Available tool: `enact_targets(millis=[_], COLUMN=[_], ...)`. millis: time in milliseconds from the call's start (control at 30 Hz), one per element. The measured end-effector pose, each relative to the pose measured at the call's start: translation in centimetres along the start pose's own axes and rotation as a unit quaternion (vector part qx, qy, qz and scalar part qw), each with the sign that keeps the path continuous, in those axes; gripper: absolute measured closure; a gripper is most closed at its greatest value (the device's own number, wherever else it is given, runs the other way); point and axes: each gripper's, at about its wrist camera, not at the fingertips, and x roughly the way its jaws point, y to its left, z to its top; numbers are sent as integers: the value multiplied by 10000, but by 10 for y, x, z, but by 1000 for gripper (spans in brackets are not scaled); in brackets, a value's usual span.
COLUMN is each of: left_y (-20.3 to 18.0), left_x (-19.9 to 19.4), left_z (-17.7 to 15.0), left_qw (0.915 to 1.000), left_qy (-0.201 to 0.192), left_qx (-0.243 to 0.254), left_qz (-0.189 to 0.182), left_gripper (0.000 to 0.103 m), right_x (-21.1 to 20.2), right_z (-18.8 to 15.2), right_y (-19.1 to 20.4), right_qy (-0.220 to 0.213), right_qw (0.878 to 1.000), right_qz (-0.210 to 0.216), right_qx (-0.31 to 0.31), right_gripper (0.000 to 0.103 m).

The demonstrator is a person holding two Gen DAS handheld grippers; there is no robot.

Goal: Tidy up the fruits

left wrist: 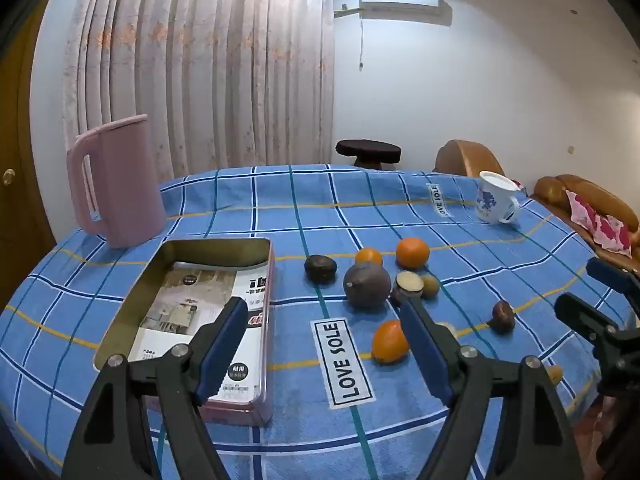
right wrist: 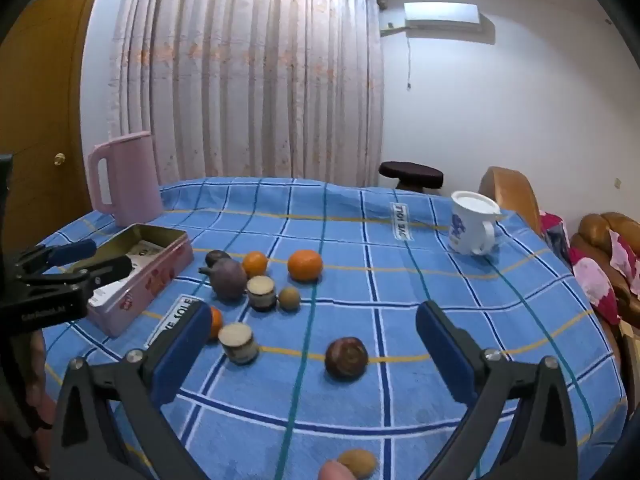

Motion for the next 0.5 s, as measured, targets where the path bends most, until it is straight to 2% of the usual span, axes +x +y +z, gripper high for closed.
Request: enact_targets(millis=[67, 133, 167, 300, 500], left_y=[-5, -11, -4, 5, 12], left_x=[-3, 2, 7, 3, 6], left_z=[0, -7, -9, -9, -9], left_qw=[10000, 9999, 9999, 9997, 9995], left_qy=[-25, 41, 90, 121, 142], left_qx=[57, 14, -123, -227, -292], left_qz=[61, 101, -35, -34, 3], left_gripper=[23, 23, 23, 23, 23], right_x=[2, -11, -14, -5, -3], right_z=[1, -8, -9, -9, -11], right_y=[5, -10, -11, -1, 7], right_qy=[-7, -236, -249, 7, -27], right_qw=[10000, 9992, 9992, 9999, 10000], right_qz=[52, 94, 91, -27, -40], right_qx=[-33, 307, 312, 114, 60], right_gripper=[0, 0, 0, 0, 0])
